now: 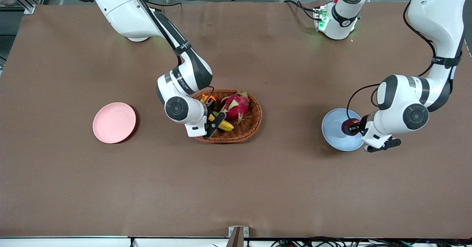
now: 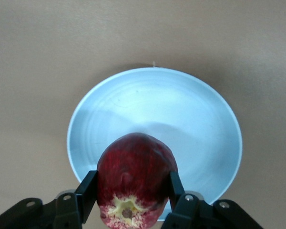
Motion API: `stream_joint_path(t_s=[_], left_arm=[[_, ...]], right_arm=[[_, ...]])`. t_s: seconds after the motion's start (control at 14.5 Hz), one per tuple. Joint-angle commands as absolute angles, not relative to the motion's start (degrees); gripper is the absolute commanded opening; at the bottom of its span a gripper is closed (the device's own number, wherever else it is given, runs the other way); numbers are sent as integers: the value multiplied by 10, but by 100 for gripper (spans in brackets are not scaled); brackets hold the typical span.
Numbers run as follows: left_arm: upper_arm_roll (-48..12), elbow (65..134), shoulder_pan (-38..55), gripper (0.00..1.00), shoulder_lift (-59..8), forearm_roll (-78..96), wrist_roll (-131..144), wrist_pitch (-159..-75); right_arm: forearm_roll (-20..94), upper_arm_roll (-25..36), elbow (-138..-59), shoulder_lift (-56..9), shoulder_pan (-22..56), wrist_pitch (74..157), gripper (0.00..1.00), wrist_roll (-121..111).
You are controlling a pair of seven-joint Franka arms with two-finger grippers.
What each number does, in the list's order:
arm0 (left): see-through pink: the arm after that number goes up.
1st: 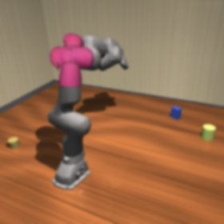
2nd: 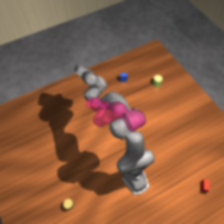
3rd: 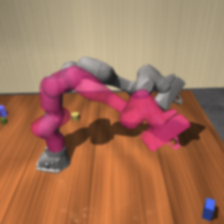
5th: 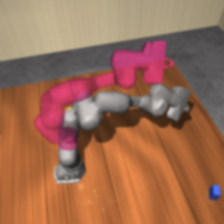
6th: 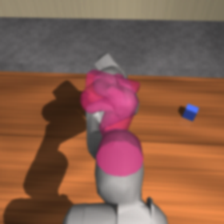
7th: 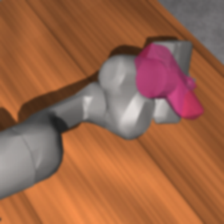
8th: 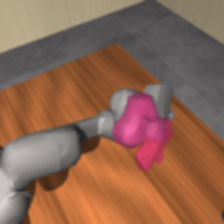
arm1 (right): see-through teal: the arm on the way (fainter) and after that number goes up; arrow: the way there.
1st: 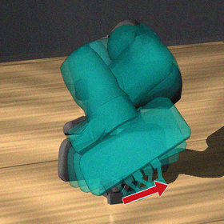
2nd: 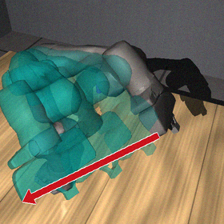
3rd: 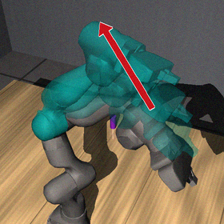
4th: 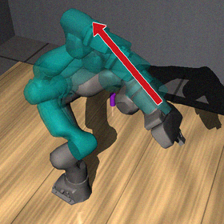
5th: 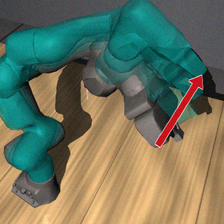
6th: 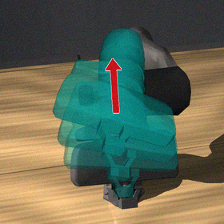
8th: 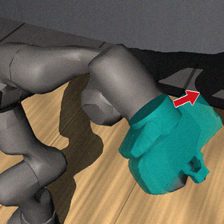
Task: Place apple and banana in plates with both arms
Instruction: 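Carry the apple to the blue plate and lower it with the left gripper, then release the apple on the blue plate while the right gripper grasps the banana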
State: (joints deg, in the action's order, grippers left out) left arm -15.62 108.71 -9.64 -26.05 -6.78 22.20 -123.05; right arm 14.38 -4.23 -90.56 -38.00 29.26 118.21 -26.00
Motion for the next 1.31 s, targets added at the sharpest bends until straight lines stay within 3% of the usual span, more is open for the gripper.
stream_joint_path(t_s=[0.0, 0.07, 0.14, 0.21, 0.34, 0.62, 0.9, 1.24], left_arm=[[-156, 1132, -98, 13, -241, -58, 222, -1278], [-156, 1136, -98, 16, -242, -58, 222, -1284], [-156, 1136, -97, 25, -243, -58, 226, -1284], [-156, 1136, -96, 44, -243, -58, 226, -1284], [-156, 1135, -98, 98, -243, -58, 227, -1283], [-163, 1118, -93, 100, -224, -58, 247, -1261], [-179, 1064, -92, 100, -185, -59, 248, -1173], [-192, 924, -95, 100, -156, -61, 216, -1018]], right_arm=[[154, -39, -904, -388, 293, 1179, 63, -267], [155, -39, -904, -388, 292, 1179, 62, -267], [155, -40, -904, -388, 293, 1181, 60, -268], [154, -39, -904, -388, 295, 1185, 55, -270], [154, -39, -903, -388, 297, 1192, 32, -271], [153, -39, -902, -388, 295, 1192, 23, -302], [153, -39, -888, -384, 287, 1185, 13, -302], [154, -39, -823, -376, 243, 1080, 8, -298]])
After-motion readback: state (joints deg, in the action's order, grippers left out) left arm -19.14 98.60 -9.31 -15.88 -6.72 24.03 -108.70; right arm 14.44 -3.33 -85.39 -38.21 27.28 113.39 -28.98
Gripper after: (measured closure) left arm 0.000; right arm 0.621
